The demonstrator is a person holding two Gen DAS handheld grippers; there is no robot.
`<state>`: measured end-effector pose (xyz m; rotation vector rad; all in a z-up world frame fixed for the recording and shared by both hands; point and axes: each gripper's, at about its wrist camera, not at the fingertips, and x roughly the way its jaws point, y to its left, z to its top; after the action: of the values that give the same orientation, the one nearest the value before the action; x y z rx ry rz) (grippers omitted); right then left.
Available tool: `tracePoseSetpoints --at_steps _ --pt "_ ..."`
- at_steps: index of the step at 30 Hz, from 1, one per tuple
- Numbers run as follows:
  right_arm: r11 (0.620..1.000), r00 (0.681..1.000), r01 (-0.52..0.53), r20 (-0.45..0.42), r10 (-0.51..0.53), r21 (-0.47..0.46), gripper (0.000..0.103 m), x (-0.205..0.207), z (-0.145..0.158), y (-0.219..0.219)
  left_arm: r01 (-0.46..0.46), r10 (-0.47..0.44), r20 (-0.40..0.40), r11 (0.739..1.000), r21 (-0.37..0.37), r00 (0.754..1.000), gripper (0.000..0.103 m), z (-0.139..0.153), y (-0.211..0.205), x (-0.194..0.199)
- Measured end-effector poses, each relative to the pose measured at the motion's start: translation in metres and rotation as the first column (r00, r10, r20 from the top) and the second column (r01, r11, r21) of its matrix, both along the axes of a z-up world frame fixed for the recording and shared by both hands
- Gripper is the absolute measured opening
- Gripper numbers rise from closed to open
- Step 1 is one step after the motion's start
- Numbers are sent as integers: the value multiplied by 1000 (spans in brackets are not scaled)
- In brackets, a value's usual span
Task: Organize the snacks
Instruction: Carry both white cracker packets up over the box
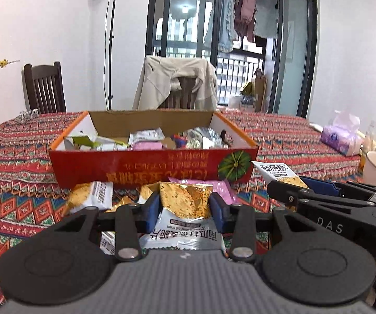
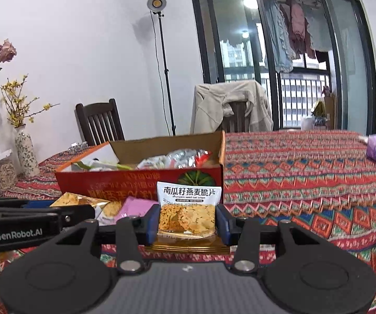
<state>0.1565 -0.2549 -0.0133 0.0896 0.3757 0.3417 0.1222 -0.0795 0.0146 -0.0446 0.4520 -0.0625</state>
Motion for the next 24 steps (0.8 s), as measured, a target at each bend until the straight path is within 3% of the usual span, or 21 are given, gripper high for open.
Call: tracePoseSetpoints --at_steps 14,24 --pt "1000 997 -8 72 8 -5 44 -1 35 22 -12 17 100 998 -54 995 41 27 28 -5" --pt "1000 997 -10 79 11 -13 44 16 47 44 -35 44 120 996 -83 992 41 35 48 9"
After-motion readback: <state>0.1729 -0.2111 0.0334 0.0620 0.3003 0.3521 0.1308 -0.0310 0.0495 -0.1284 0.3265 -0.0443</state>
